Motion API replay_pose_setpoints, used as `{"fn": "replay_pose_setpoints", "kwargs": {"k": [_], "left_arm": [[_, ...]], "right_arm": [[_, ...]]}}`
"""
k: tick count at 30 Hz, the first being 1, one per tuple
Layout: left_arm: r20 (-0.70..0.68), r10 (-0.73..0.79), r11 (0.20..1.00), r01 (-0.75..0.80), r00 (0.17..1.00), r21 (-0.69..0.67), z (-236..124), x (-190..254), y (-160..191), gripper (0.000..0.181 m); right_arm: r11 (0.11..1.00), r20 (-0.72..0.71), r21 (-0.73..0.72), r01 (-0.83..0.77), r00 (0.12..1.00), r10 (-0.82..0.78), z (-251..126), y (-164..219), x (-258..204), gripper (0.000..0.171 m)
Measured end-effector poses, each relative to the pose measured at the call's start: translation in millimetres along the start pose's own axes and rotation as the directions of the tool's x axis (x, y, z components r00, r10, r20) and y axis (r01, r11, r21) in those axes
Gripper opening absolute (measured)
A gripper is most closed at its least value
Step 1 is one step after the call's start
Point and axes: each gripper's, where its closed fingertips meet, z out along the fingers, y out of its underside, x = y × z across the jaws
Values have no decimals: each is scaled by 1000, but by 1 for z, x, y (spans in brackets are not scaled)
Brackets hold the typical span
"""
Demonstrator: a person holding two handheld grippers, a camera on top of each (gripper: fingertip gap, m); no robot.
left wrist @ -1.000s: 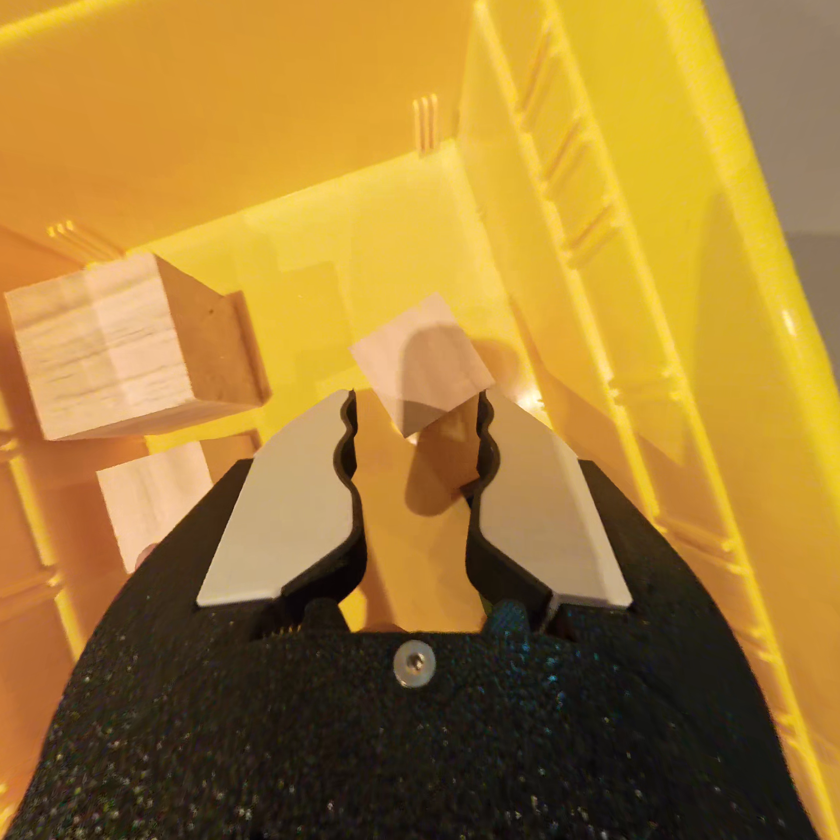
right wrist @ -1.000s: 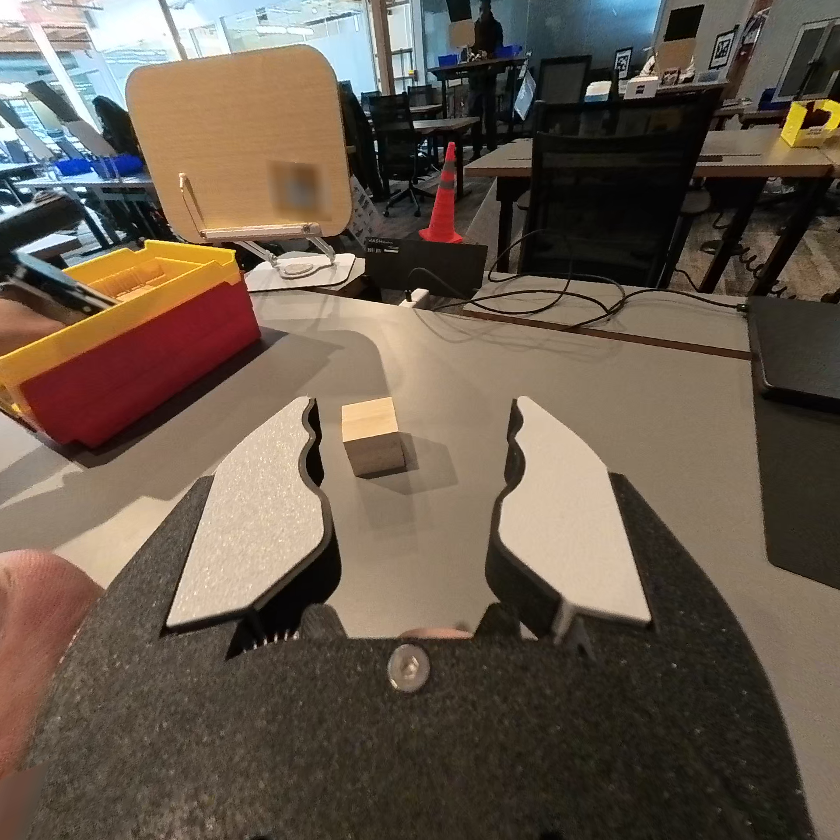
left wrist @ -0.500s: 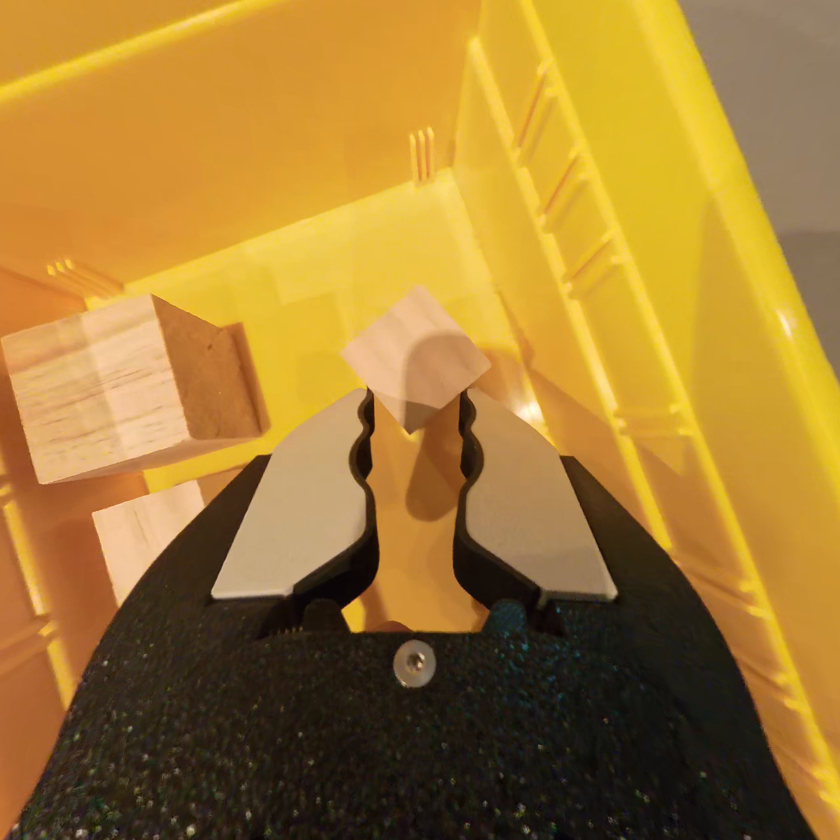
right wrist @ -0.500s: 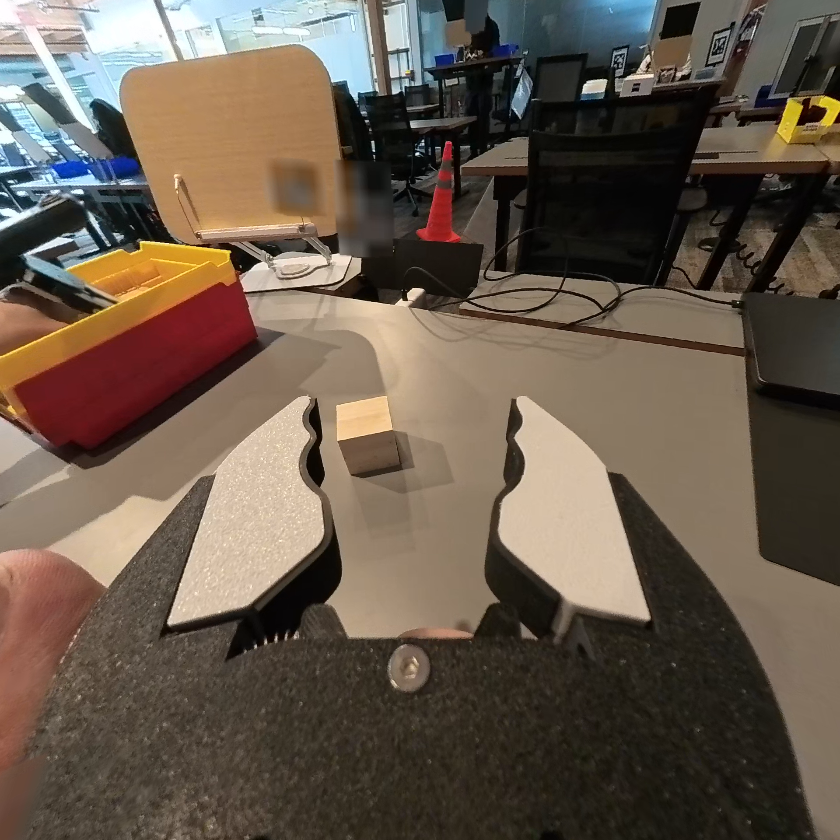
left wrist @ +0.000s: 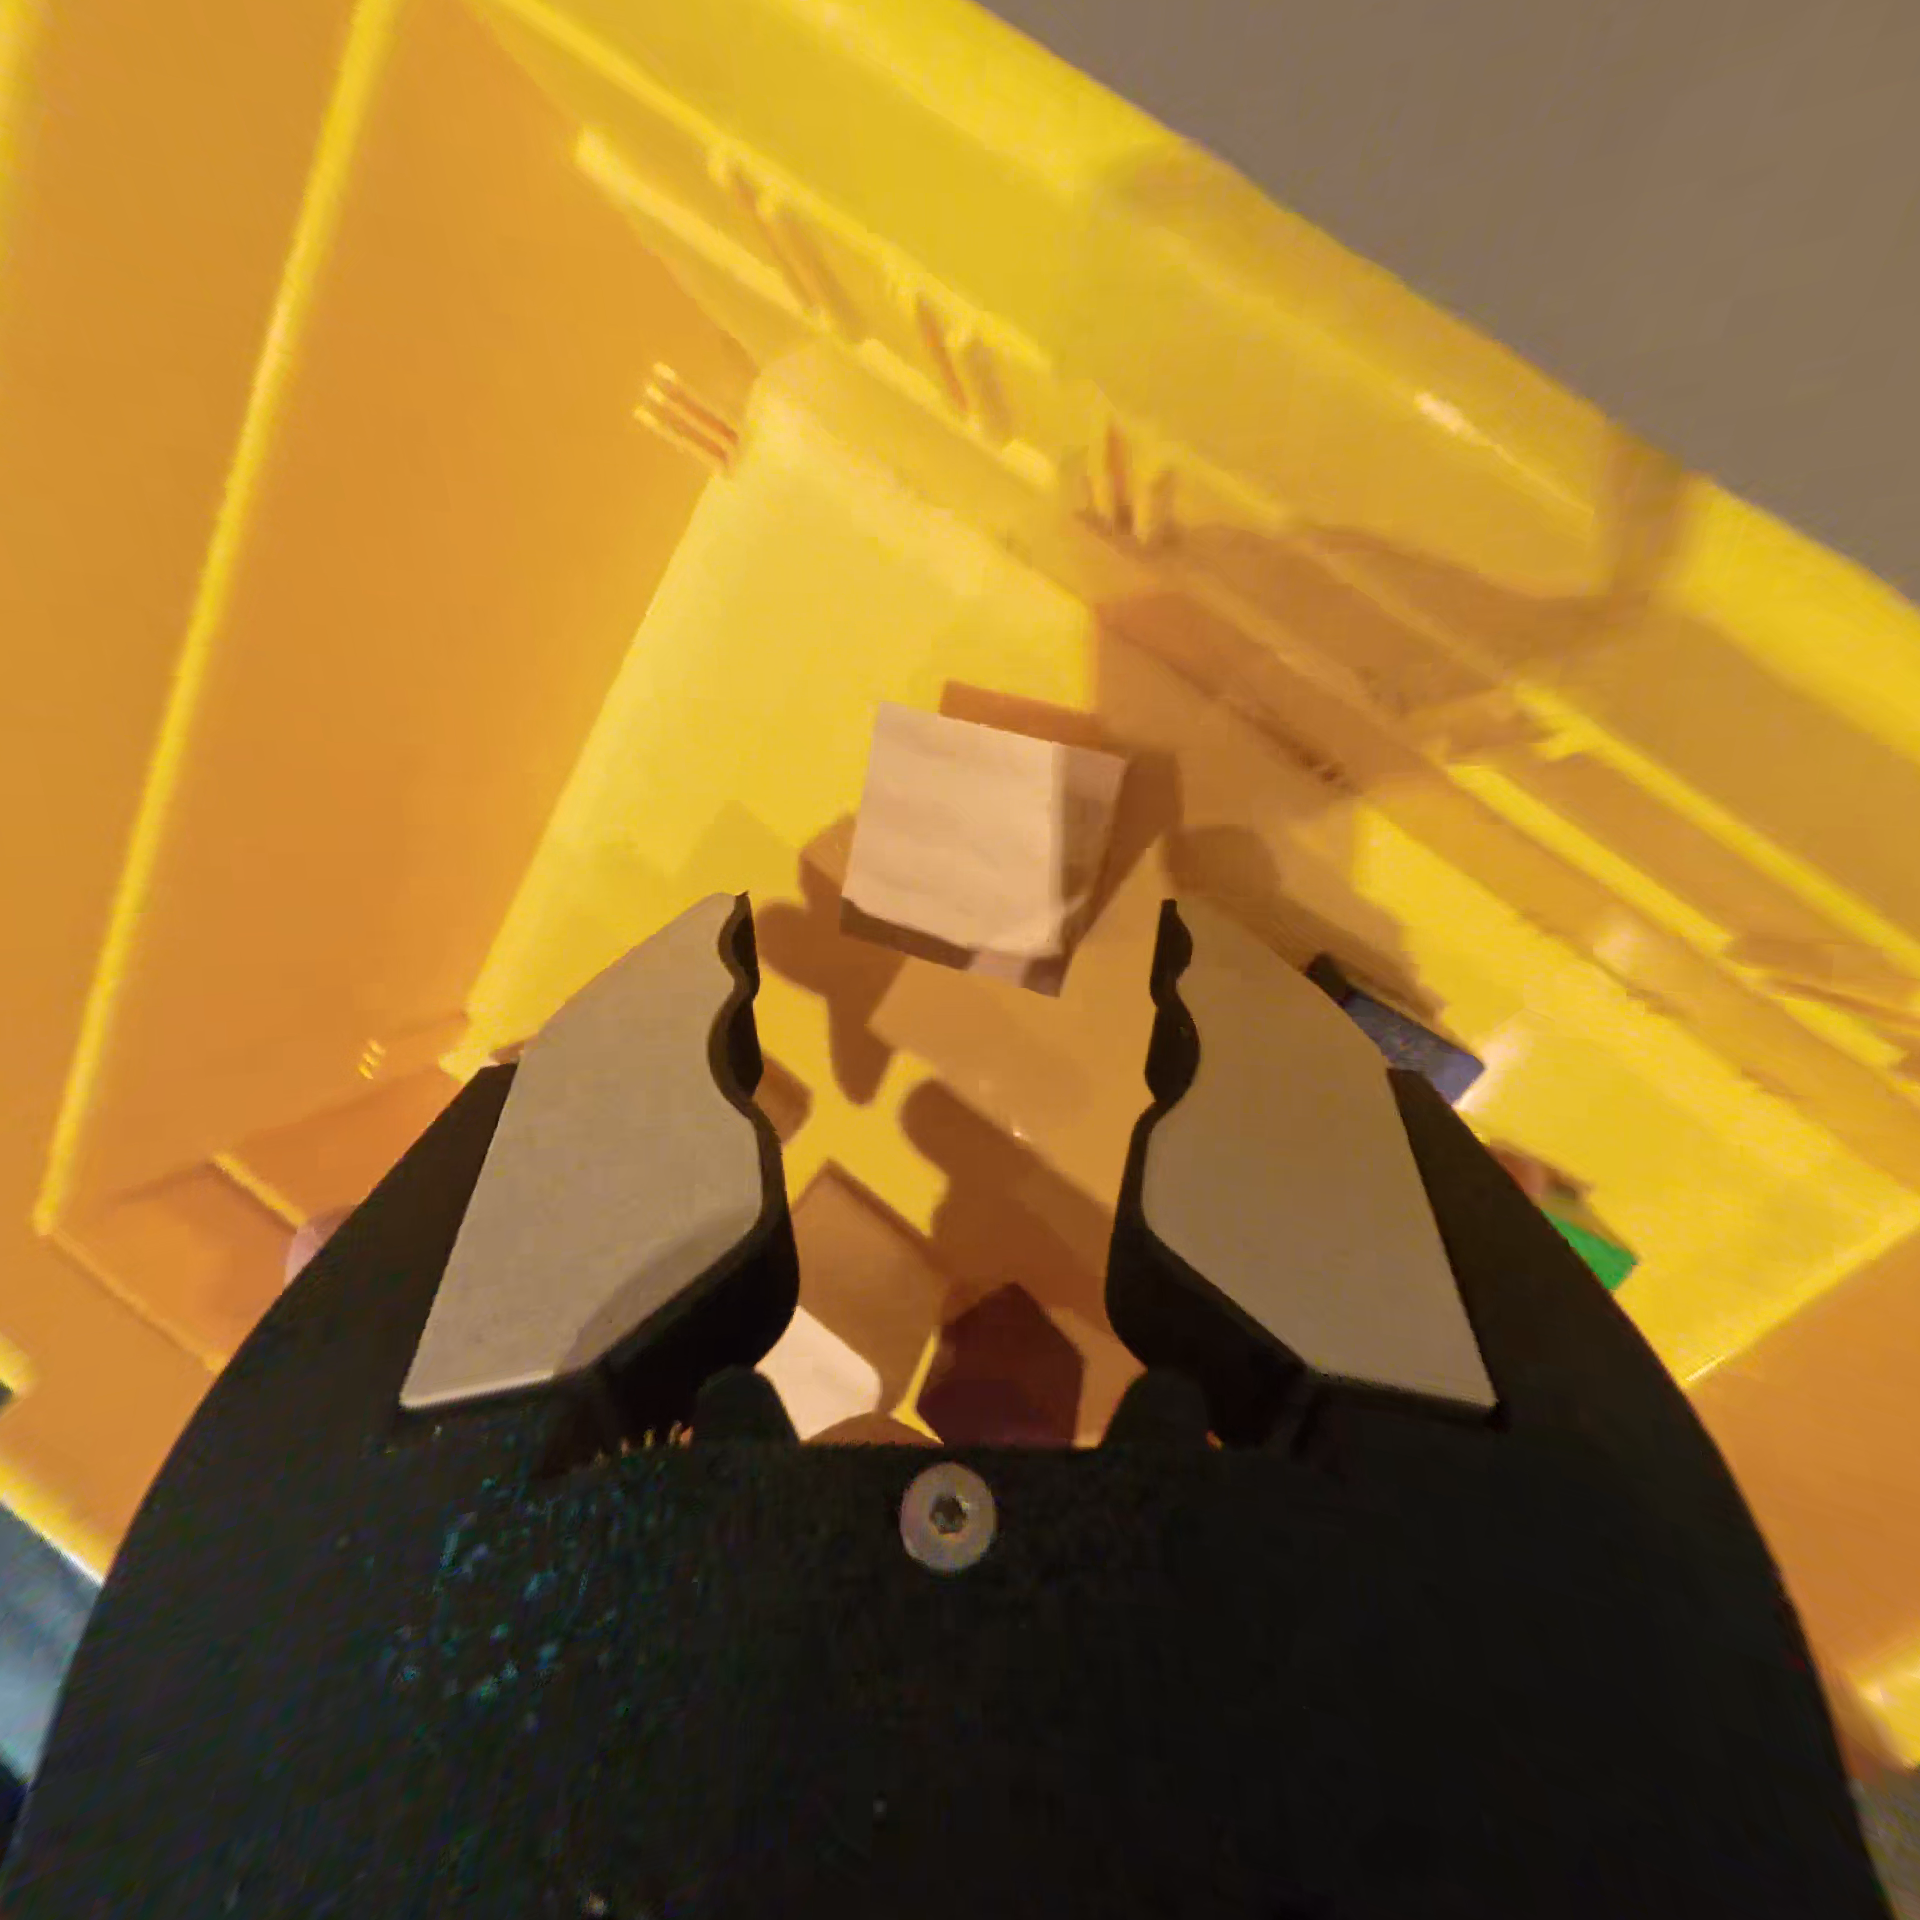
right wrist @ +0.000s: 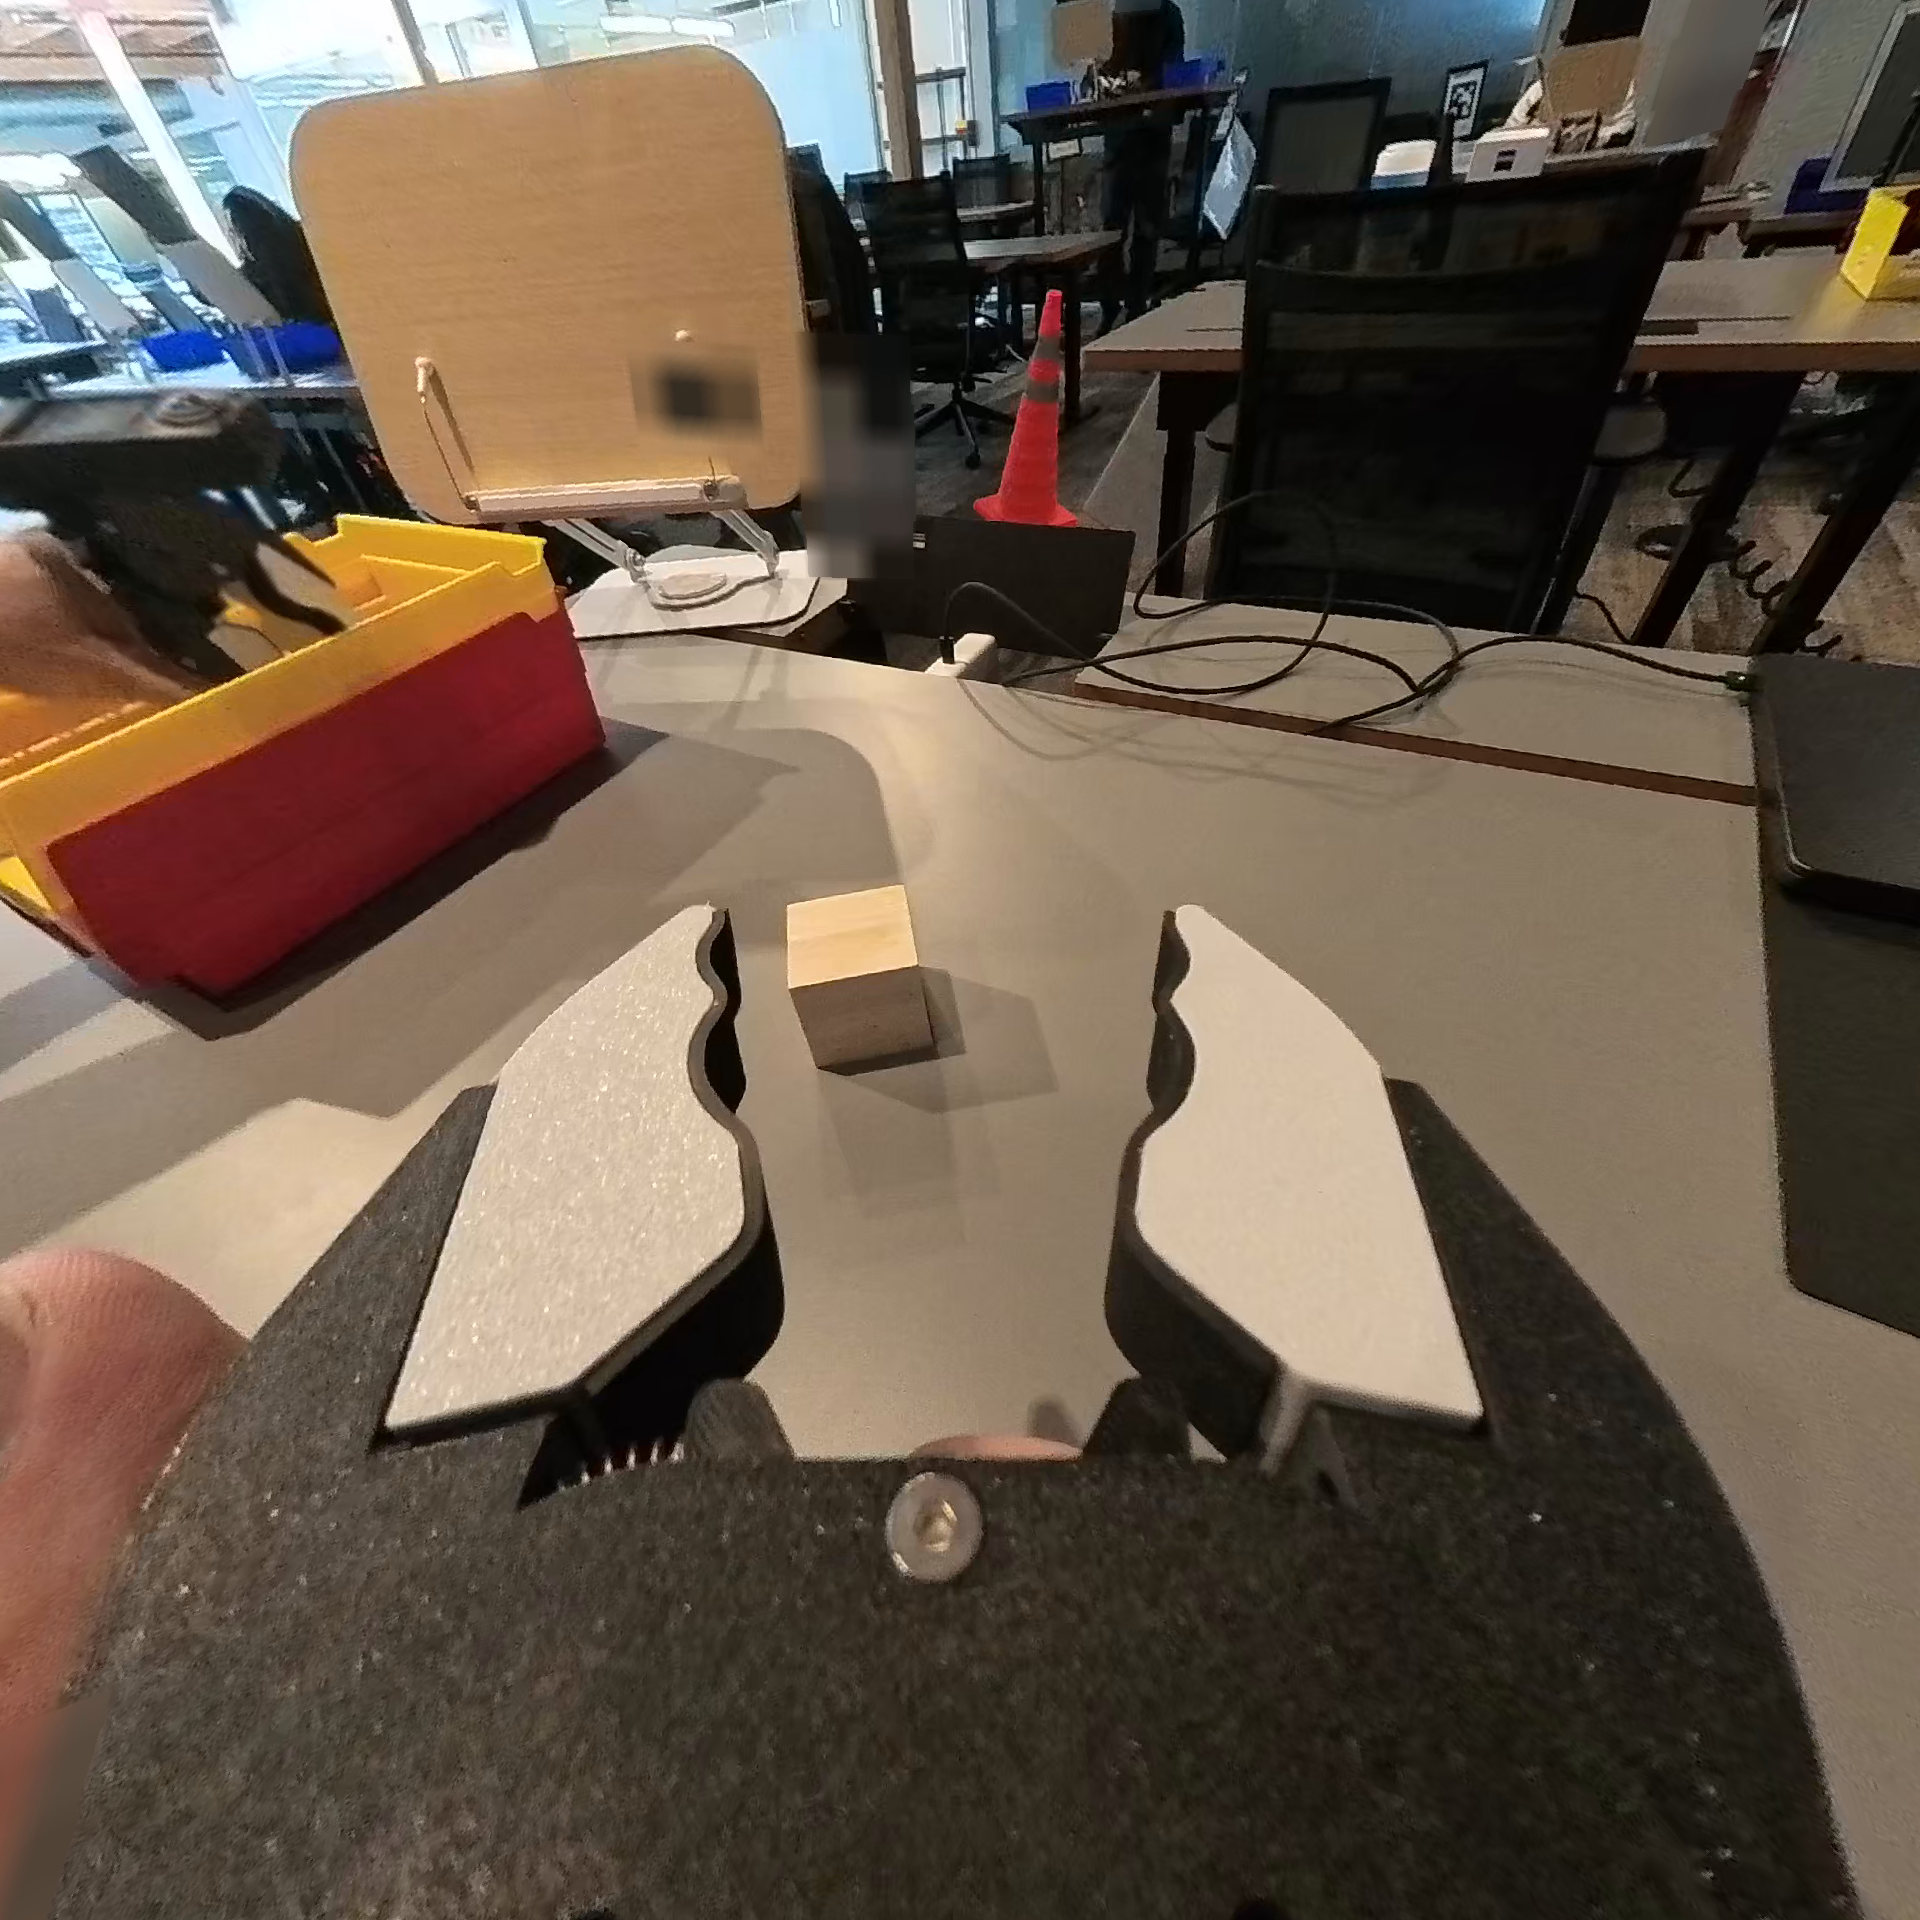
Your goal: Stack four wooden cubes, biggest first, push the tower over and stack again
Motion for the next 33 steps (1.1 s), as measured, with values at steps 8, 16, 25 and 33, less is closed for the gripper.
{"fn": "replay_pose_setpoints", "kwargs": {"k": [8, 16, 25, 33], "left_arm": [[-232, 134, 987, -150, 963, -52, 7, 3, -11, 67], [-280, 127, 979, -166, 952, -120, 16, 5, -5, 63], [-275, 77, 984, -118, 958, -137, 20, 2, -7, 44], [-234, 15, 989, -49, 972, -141, -9, -7, -14, 44]], "right_arm": [[1000, 4, -10, -4, 1000, 4, 2, 3, 3, 76], [999, 16, -29, -15, 1000, 15, 7, 11, 4, 75], [999, 10, -29, -18, 1000, 18, 8, 10, 5, 75], [1000, 16, -21, -15, 1000, 15, 6, 6, 2, 74]]}}
